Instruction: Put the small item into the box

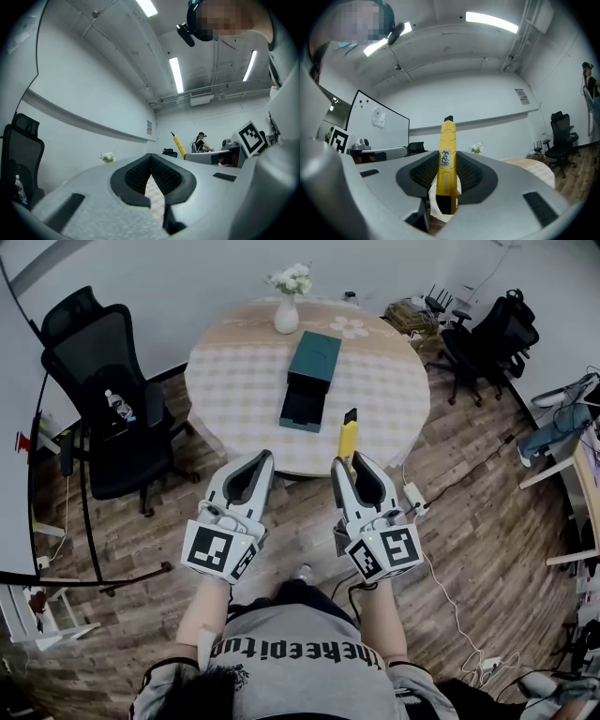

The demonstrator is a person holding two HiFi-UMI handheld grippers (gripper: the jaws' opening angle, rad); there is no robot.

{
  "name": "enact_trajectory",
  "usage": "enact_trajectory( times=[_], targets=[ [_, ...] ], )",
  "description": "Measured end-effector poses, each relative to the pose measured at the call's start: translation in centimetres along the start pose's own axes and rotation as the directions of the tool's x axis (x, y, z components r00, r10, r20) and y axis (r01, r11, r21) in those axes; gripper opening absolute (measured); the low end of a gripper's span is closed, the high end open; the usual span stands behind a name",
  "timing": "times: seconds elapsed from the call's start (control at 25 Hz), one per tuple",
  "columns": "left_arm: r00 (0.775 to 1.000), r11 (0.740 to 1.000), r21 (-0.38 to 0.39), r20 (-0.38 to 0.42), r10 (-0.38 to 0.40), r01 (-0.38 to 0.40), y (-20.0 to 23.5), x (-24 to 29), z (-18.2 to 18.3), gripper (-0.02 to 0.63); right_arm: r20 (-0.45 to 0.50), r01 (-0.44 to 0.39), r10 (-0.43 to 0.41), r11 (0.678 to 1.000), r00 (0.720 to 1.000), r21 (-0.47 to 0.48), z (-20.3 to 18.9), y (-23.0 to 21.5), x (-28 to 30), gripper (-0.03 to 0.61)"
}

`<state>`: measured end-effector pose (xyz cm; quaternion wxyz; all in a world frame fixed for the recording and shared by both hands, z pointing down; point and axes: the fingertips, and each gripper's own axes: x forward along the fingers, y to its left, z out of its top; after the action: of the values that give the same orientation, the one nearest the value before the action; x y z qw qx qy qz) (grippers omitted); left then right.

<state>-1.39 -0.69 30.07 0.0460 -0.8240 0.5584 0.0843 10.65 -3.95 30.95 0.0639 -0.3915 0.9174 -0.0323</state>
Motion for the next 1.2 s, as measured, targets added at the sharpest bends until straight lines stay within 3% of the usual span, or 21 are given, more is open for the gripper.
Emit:
enact_trajectory(
  times=[0.56, 1.2],
  targets=[
    [0.998, 0.998, 0.03, 0.015, 0.056, -0.056, -1.3, 5.3, -0.7, 0.017, -0.004, -0.082, 0.082, 0.997, 0.997, -0.002, 0.0, -5.2, 2.0, 0.118],
    [0.999, 0.999, 0.037, 0.003, 0.033, -0.033, 1.0, 9.2, -1.5, 0.017, -0.002, -0.061, 0.061, 0.998, 0.998, 0.022, -0.4, -7.7, 5.7, 0.118]
  ],
)
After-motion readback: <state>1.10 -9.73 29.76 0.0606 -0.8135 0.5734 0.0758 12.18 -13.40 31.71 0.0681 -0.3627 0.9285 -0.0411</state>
